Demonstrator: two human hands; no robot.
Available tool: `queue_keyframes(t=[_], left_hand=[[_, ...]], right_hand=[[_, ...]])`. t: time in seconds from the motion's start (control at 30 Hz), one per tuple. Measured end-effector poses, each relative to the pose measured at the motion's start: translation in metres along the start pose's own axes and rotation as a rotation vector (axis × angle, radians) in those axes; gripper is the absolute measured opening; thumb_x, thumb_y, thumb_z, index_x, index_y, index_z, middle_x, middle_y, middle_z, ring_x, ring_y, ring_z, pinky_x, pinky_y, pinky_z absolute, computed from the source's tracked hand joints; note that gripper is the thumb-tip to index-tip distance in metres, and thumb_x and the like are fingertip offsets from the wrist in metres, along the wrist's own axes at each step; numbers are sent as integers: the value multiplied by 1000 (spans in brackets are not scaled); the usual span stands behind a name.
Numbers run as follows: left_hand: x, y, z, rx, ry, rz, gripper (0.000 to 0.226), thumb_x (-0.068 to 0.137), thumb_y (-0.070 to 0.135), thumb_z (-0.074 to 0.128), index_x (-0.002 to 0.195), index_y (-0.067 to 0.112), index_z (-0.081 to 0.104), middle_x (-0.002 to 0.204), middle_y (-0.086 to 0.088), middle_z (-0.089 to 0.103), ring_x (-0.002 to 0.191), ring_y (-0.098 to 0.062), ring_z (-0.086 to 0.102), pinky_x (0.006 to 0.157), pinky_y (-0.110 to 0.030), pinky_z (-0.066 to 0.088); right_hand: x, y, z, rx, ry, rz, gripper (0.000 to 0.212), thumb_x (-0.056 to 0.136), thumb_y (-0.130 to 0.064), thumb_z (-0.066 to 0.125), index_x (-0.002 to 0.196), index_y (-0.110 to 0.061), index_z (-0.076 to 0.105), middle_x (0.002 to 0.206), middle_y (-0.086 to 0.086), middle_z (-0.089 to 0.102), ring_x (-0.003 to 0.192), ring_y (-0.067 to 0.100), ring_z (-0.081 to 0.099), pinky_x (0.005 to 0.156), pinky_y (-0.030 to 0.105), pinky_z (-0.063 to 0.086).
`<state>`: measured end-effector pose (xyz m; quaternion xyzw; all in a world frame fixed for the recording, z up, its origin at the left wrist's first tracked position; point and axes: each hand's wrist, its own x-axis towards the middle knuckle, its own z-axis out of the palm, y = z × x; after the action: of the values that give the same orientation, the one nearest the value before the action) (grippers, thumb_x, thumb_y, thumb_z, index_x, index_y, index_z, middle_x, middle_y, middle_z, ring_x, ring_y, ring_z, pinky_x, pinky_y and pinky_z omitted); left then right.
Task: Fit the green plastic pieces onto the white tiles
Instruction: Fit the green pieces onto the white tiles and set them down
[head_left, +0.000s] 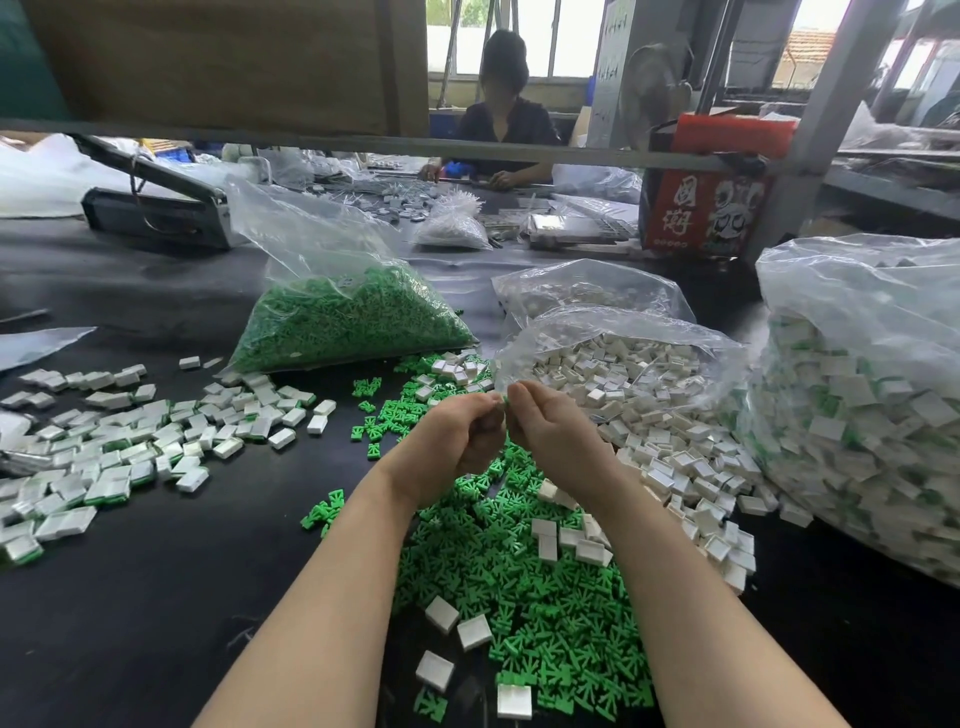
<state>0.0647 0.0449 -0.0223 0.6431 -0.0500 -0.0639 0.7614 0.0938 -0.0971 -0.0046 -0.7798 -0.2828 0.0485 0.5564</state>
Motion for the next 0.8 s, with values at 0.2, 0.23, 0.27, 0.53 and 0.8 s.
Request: queue_keyframes(t=[0.2, 0.23, 0.27, 0.53, 0.8], left_hand=[[-1, 6, -1, -87, 7, -81, 32, 92, 33, 39, 62, 23, 38, 53, 5, 24, 47, -12, 14, 43, -24, 11], [-1, 7, -1, -93, 11, -86, 33, 94, 31, 38, 61, 24, 38, 53, 5, 24, 47, -12, 14, 42, -24, 12], [-2, 7, -2, -96, 17, -88, 35, 96, 29, 36, 62, 23, 39, 54, 5, 26, 47, -12, 15, 42, -23, 14], [-2, 7, 10, -8, 91, 23, 28, 103, 22, 40, 83, 14, 57, 66, 4, 55, 58, -8, 45, 51, -19, 33], [-3, 8, 16, 3, 76, 75, 28, 102, 23, 47, 83, 18, 67, 73, 5, 65, 65, -3, 58, 57, -14, 45]], right_hand=[[-1, 10, 0, -416, 183, -276, 21, 103, -28, 44, 83, -25, 39, 57, -12, 41, 49, 0, 36, 47, 21, 27], [-1, 11, 0, -449, 213, -306, 21, 103, -28, 45, 82, -24, 40, 56, -13, 40, 48, 0, 35, 47, 21, 27], [0, 11, 0, -468, 243, -313, 23, 102, -28, 45, 81, -23, 41, 56, -13, 39, 47, 0, 35, 46, 20, 26], [5, 7, 1, -176, 334, -105, 44, 101, -39, 45, 60, -23, 48, 50, -10, 43, 44, 3, 37, 46, 17, 27], [4, 6, 2, -92, 406, -59, 46, 101, -38, 47, 58, -22, 49, 45, -12, 48, 44, 4, 42, 46, 20, 32]])
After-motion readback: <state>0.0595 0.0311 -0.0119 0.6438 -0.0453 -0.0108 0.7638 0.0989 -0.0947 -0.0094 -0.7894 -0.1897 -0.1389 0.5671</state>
